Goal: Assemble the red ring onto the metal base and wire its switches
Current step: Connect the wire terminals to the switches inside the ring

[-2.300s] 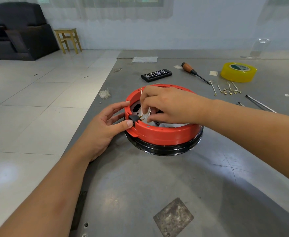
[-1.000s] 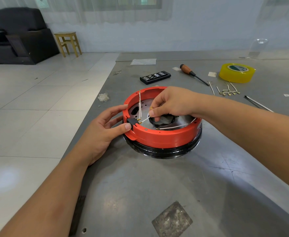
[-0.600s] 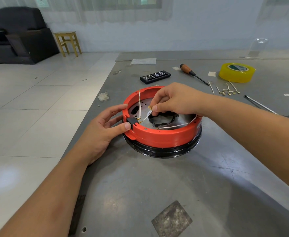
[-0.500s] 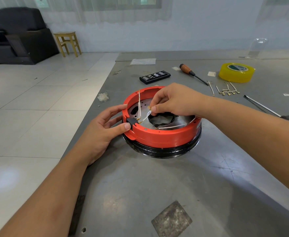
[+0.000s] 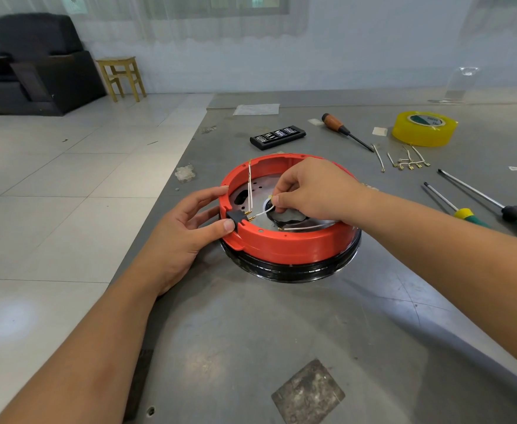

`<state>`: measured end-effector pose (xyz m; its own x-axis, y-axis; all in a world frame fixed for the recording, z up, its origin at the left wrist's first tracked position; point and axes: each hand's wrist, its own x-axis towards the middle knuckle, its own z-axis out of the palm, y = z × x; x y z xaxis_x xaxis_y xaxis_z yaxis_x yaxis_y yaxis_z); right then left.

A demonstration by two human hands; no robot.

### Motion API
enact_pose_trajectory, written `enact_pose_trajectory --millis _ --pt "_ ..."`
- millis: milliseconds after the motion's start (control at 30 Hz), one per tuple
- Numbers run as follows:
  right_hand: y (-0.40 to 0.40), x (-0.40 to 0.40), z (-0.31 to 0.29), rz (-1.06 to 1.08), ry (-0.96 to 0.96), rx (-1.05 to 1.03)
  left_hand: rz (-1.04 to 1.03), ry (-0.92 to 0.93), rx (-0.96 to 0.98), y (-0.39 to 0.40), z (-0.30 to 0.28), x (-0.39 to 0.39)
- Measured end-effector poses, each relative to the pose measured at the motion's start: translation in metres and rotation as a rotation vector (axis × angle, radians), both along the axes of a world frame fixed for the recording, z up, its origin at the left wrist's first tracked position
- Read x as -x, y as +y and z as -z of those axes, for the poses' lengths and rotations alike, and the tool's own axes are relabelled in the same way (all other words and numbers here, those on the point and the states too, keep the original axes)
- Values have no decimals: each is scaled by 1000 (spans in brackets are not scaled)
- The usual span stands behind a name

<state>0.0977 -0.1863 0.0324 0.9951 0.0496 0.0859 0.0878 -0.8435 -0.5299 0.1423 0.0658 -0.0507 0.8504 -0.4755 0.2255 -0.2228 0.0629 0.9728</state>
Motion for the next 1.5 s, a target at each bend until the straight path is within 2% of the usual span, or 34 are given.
enact_pose_trajectory --millis 200,533,933,1000,1100,1167,1300,1400,1500 --pt "0 0 0 5 41 -103 -5 -3 -4 0 0 0" --pt "1 -1 1 20 64 -156 -17 -18 -22 -1 -3 4" --pt "-9 11 -22 28 -176 115 -3 -28 -65 -1 -6 8" --pt "-26 15 -25 110 -237 59 0 -56 -78 -2 -6 10" --pt "-56 26 -16 335 -302 -141 -68 -83 -135 -6 -8 18" --pt "-71 32 0 455 -252 -273 -154 -112 -220 -11 -10 29" --pt "-72 38 38 496 -31 -491 -360 -180 -398 -30 -9 50" --pt "-67 39 46 480 -82 -492 -531 -116 -494 -40 -16 62" --pt "-64 46 48 439 -141 -570 -531 -29 -518 -44 -20 68"
